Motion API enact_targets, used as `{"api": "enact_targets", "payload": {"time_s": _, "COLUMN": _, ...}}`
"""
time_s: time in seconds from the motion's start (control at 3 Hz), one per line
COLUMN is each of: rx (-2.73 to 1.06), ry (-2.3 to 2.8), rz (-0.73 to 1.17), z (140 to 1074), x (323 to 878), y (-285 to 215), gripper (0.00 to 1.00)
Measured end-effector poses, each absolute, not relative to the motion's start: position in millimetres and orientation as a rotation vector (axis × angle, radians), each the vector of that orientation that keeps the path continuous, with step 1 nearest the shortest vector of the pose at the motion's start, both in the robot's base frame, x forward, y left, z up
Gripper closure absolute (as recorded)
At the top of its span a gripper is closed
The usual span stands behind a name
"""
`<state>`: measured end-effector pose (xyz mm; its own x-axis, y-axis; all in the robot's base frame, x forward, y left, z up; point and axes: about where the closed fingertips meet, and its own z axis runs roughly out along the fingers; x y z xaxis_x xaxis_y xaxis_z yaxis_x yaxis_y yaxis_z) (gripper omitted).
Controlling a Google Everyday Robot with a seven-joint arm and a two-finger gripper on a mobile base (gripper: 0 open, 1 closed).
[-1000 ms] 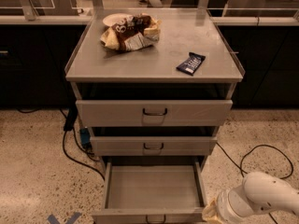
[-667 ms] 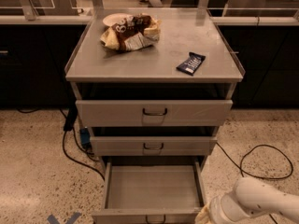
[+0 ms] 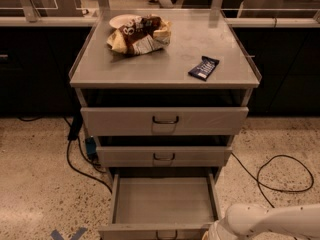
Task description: Close bottom drawer
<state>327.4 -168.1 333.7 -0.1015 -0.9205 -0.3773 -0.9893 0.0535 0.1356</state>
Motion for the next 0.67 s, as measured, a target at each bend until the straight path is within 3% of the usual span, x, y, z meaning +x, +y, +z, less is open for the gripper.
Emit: {"api": "enact_targets", "payload": {"time_s": 0.67, "rx": -2.011, "ry": 2.161, "rz": 0.519, "z": 310.5, "x": 318.3, "y": -159.7, "gripper": 1.0}}
